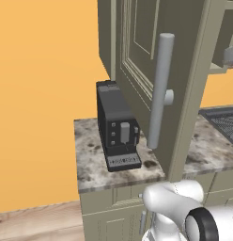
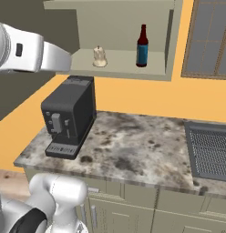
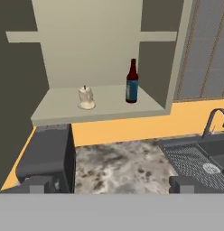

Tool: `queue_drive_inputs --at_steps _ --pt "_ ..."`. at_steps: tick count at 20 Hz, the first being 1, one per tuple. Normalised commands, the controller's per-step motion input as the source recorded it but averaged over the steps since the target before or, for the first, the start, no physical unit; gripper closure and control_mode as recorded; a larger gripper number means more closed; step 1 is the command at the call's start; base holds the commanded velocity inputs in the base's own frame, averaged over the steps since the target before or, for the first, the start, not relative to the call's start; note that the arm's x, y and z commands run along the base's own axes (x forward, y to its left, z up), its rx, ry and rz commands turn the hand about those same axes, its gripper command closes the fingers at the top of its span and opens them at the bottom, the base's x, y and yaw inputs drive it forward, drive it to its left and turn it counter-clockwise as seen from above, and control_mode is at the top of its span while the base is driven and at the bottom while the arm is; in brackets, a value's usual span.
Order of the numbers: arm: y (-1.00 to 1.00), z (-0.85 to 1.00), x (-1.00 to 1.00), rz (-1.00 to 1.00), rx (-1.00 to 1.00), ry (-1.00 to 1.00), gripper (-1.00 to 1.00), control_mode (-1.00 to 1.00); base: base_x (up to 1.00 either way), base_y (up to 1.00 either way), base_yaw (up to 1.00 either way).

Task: Get the candle and the beer from the cabinet and move them to the dining counter.

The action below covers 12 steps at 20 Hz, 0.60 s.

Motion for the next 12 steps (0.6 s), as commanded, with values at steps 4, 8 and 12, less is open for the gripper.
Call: queue_drive_inputs --at_steps 4,8,12 --pt "-0.05 -0.01 0.30 0.00 0.00 -0.09 -1.00 -1.00 0.00 0.00 0.00" --pt "-0.14 -0.05 0.33 -0.04 0.00 -0.05 -1.00 -1.00 0.00 0.00 0.00" --pt "-0.09 0.00 0.58 -0.04 0.00 0.00 -1.00 -1.00 0.00 0.00 0.00"
